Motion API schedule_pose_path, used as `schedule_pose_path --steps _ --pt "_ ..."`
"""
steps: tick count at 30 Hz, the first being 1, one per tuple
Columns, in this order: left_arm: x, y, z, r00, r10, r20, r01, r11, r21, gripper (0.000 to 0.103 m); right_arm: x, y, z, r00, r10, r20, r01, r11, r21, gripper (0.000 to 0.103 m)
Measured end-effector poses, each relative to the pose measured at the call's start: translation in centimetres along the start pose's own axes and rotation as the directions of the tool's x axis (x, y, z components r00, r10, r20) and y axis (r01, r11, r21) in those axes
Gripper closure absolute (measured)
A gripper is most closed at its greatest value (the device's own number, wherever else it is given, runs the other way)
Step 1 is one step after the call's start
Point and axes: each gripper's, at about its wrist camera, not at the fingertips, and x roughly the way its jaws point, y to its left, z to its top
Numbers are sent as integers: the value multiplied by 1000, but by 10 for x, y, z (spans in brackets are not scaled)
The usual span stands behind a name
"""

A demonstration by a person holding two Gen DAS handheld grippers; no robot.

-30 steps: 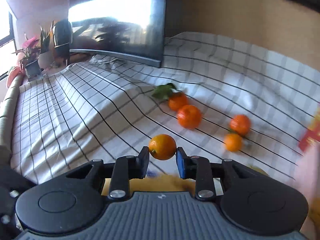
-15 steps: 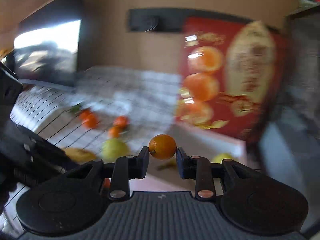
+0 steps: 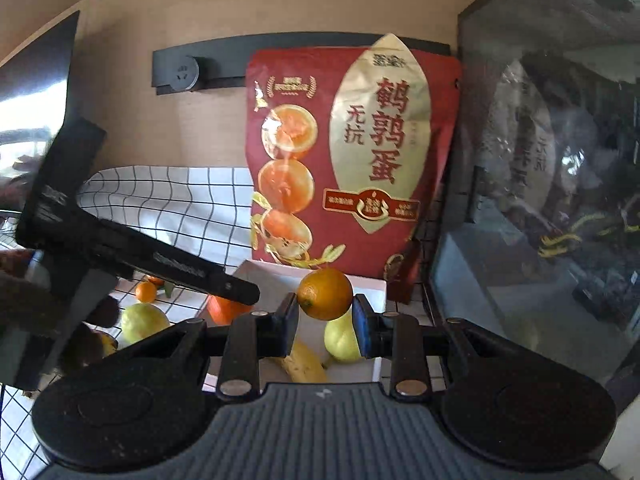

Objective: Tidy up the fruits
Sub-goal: 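Carry both tangerines over the pink box and open the left gripper while right holds, then open the right gripper to drop its tangerine into the pink box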

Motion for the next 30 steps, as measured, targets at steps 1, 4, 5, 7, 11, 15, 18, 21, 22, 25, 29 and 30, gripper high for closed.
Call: schedule_pose_path --steps 1,4,5,7,11,15,18,21,22,25,29,30 --pt "1 1 0 1000 0 -1 0 1000 -2 55 1 -2 -2 1000 -5 -5 5 1000 5 74" --pt "-6 7 -1 1000 -3 20 3 999 -34 55 1 -4 -8 1000 -14 -21 14 1000 17 74" --pt "-12 10 -2 999 -3 32 4 999 -51 55 2 -5 -10 999 -17 -28 18 1000 19 74" --pt "-27 14 -7 998 -3 56 7 997 -76 55 4 -6 -11 999 -23 -36 24 1000 16 74" --pt "-54 29 -38 999 7 53 1 990 -139 55 16 -6 -11 999 -12 -50 14 999 31 74" --pt "-65 46 -65 999 53 14 -49 982 -184 55 46 3 -4 996 35 -79 -31 998 51 74" --pt "-77 59 -74 996 87 16 -82 973 -215 55 80 12 13 994 61 -86 -58 998 37 74" --pt "-97 77 -80 991 134 28 -124 965 -232 55 112 19 32 992 59 -107 -53 997 63 73" --pt "-103 85 -82 985 169 26 -158 958 -239 55 115 22 36 992 66 -112 -58 996 72 73" --pt "-117 110 -93 965 260 30 -239 923 -303 55 112 50 33 983 152 -102 -146 987 67 62" --pt "-132 141 -97 944 328 35 -296 889 -350 55 104 104 9 968 205 -147 -212 977 -32 61" --pt "-135 149 -95 934 354 37 -321 882 -346 55 99 117 3 961 225 -160 -237 970 -56 61"
